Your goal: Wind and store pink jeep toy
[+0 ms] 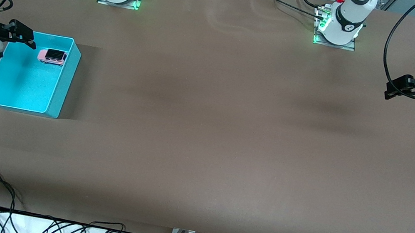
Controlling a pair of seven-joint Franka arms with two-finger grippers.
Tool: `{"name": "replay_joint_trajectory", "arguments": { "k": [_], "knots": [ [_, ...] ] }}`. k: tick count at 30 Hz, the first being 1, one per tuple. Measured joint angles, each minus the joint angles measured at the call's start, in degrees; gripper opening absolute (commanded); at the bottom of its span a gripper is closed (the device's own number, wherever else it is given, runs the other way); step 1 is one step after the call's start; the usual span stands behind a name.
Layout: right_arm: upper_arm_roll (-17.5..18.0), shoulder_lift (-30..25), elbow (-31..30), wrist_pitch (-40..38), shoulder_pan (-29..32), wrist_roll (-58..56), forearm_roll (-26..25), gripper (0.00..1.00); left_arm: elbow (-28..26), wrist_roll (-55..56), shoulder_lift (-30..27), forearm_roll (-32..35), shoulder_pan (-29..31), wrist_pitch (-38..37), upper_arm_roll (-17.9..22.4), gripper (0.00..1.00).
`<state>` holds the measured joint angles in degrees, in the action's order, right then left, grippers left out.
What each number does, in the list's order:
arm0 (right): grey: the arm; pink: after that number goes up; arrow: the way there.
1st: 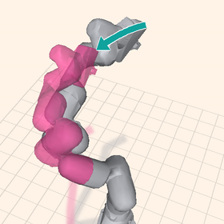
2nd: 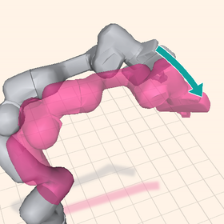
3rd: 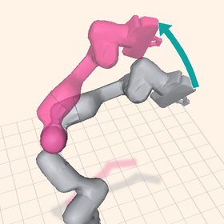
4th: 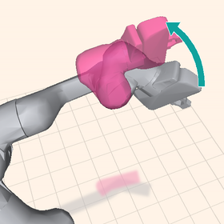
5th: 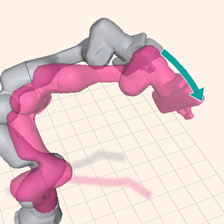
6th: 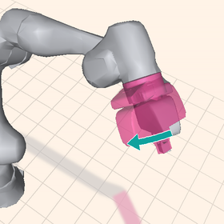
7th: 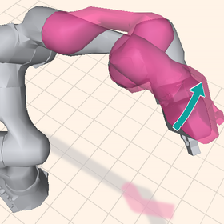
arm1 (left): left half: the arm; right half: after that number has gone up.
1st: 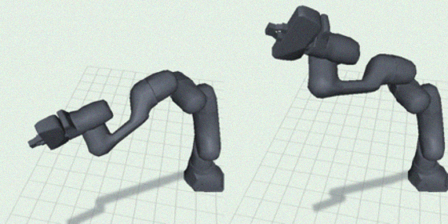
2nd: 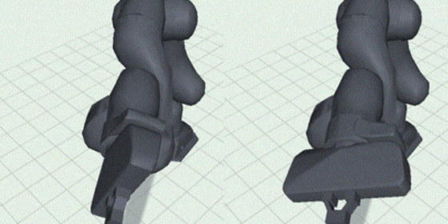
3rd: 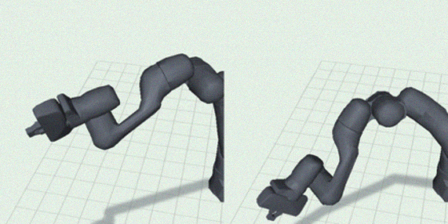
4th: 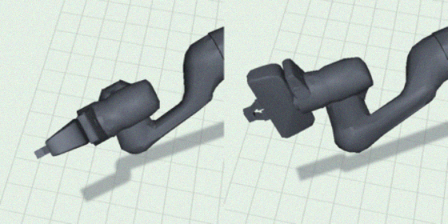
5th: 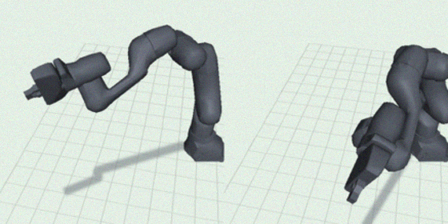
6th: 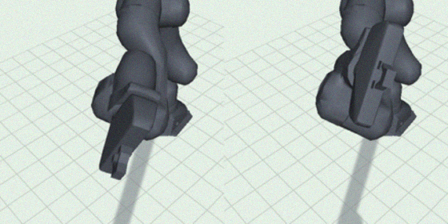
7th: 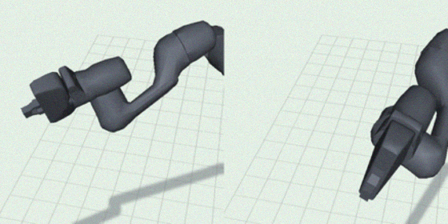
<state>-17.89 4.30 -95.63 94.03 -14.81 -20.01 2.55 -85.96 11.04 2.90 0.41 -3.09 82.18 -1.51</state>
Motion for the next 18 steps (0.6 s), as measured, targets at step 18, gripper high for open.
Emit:
{"name": "replay_joint_trajectory", "arguments": {
  "k": [18],
  "knots": [
    [0.0, 0.3, 7.3, -3.4, -0.5, 15.1, -1.5, 1.0, 0.0, 0.0, 0.0, 0.0, 0.0, -0.9, 0.0, 1.0]
  ]
}}
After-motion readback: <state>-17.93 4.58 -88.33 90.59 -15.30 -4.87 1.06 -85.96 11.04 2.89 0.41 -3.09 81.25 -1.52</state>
